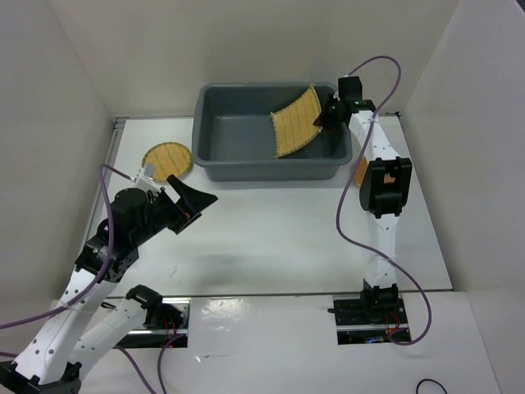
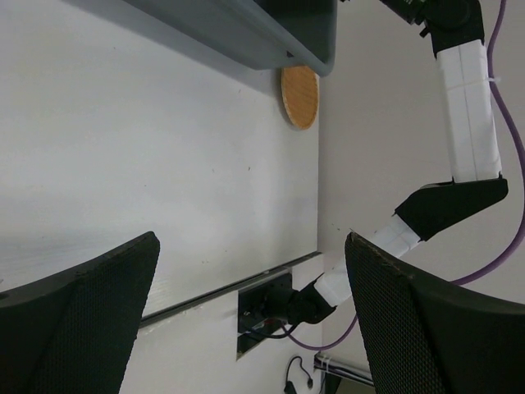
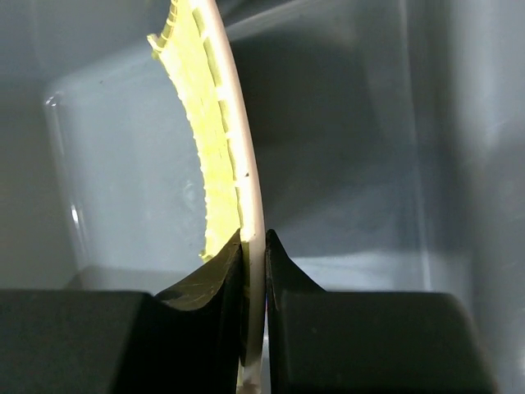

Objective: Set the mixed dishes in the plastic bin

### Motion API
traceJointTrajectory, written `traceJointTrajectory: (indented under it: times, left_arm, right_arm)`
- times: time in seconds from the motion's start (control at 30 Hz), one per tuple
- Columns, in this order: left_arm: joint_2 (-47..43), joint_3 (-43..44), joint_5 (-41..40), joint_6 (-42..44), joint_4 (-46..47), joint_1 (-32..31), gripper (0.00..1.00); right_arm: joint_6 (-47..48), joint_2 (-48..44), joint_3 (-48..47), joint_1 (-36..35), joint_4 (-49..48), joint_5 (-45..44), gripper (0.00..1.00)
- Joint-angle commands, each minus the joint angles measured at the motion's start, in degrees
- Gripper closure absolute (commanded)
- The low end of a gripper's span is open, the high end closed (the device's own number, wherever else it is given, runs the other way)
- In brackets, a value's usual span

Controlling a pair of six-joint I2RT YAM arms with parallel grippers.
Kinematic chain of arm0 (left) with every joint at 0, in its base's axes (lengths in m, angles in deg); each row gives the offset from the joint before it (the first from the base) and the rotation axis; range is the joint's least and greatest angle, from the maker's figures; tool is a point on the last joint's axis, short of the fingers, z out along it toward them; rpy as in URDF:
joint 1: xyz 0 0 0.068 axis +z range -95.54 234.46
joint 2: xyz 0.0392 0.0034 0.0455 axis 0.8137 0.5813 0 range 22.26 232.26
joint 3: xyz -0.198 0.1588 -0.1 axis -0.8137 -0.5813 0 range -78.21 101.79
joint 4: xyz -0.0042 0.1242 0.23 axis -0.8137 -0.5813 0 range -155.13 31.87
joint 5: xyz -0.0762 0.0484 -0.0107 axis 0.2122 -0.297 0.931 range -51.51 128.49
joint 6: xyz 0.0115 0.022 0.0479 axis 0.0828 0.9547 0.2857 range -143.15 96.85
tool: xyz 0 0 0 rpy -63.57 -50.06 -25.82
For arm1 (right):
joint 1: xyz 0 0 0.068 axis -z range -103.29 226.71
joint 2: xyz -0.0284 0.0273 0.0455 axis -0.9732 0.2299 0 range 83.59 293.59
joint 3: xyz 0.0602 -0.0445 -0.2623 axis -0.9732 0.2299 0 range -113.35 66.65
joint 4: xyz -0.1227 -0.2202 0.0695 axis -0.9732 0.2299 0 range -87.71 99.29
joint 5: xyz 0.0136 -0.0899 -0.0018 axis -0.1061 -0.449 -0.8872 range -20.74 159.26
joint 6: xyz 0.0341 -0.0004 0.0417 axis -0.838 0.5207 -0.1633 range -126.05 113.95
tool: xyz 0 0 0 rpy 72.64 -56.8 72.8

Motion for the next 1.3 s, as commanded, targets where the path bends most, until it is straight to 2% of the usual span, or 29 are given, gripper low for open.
traceJointTrajectory:
  times: [0.0, 0.07, 0.13, 0.17, 0.2, 0.27, 0.4, 0.47, 0.57, 0.6, 0.63, 0.7, 0.77, 0.8, 0.83, 0.9, 0.93, 1.03, 1.27]
  left_arm:
    - [-1.8, 1.3, -1.3, -2.0, 2.6, 0.3, 0.0]
    - [-1.8, 1.3, -1.9, -2.0, 2.6, 0.3, 0.0]
    - [-2.3, 1.3, -2.5, -2.0, 2.6, 0.3, 0.0]
    - [-2.3, 1.3, -2.5, -2.5, 2.6, 0.3, 0.0]
    - [-2.3, 0.8, -2.5, -2.5, 2.6, 0.3, 0.0]
    - [-2.3, 0.8, -3.2, -3.3, 1.9, 0.3, 0.0]
    - [-3.0, 0.0, -5.0, -3.8, -0.9, 0.3, 0.0]
    - [-0.5, 4.2, -7.6, 0.8, -3.6, 0.3, 0.0]
    - [8.4, 12.2, -12.5, 7.2, -11.8, 0.3, 0.0]
    - [11.1, 17.7, -13.8, 11.0, -13.9, 0.8, 0.0]
    - [15.8, 20.2, -14.9, 12.6, -17.2, 0.8, 0.0]
    - [20.6, 24.0, -16.7, 15.8, -18.8, 0.8, 0.0]
    - [21.8, 24.0, -15.3, 17.0, -17.8, 1.4, 0.0]
    - [21.8, 22.8, -14.1, 17.6, -15.5, 1.4, 0.0]
    - [21.8, 20.1, -12.5, 17.6, -14.1, 2.0, 0.0]
    - [19.9, 17.2, -8.2, 17.6, -10.0, 2.5, 0.0]
    - [19.9, 15.0, -7.1, 17.6, -9.0, 3.1, 0.0]
    - [20.6, 14.4, -6.4, 17.6, -8.4, 4.5, 0.0]
    - [29.7, 18.9, -2.7, 19.7, -7.9, 5.8, 0.0]
  right_arm:
    - [-1.3, -4.4, 1.5, -0.5, 1.8, -4.6, 0.92]
    - [-1.8, -5.0, 2.0, -0.5, 2.5, -6.3, 0.85]
    - [-1.8, -5.6, 2.5, -0.5, 3.2, -8.1, 0.73]
    - [-1.8, -6.4, 3.2, -0.5, 3.2, -8.1, 0.63]
    - [-0.9, -6.4, 3.2, -0.5, 3.2, -6.6, 0.44]
    - [-0.9, -8.3, 6.6, -0.5, 3.2, -6.6, 0.37]
    - [-0.9, -11.0, 12.5, -0.5, 3.2, -8.4, 0.32]
    - [0.5, -12.5, 13.0, -0.5, 3.2, -10.2, 0.3]
    - [4.1, -13.8, 12.4, -0.5, 3.2, -9.5, 0.24]
    - [6.2, -14.3, 11.1, -0.5, 3.2, -9.5, 0.22]
    - [11.2, -15.0, 10.4, -0.5, 3.2, -9.5, 0.19]
    - [15.4, -18.0, 10.4, 1.6, 3.2, -8.9, 0.13]
    - [17.3, -21.9, 15.7, 5.5, 3.2, -4.2, 0.1]
    - [17.9, -23.0, 18.0, 10.5, 3.2, -1.7, 0.09]
    - [20.7, -23.7, 20.1, 12.4, 3.2, -0.4, 0.07]
    - [24.5, -23.7, 24.2, 16.0, 5.5, -1.7, 0.07]
    - [29.8, -22.3, 26.3, 16.9, 6.3, -0.6, 0.06]
    - [36.0, -20.5, 30.2, 20.5, 8.9, 0.6, 0.04]
    - [35.7, -18.3, 35.9, 23.7, 5.0, -4.7, 0.03]
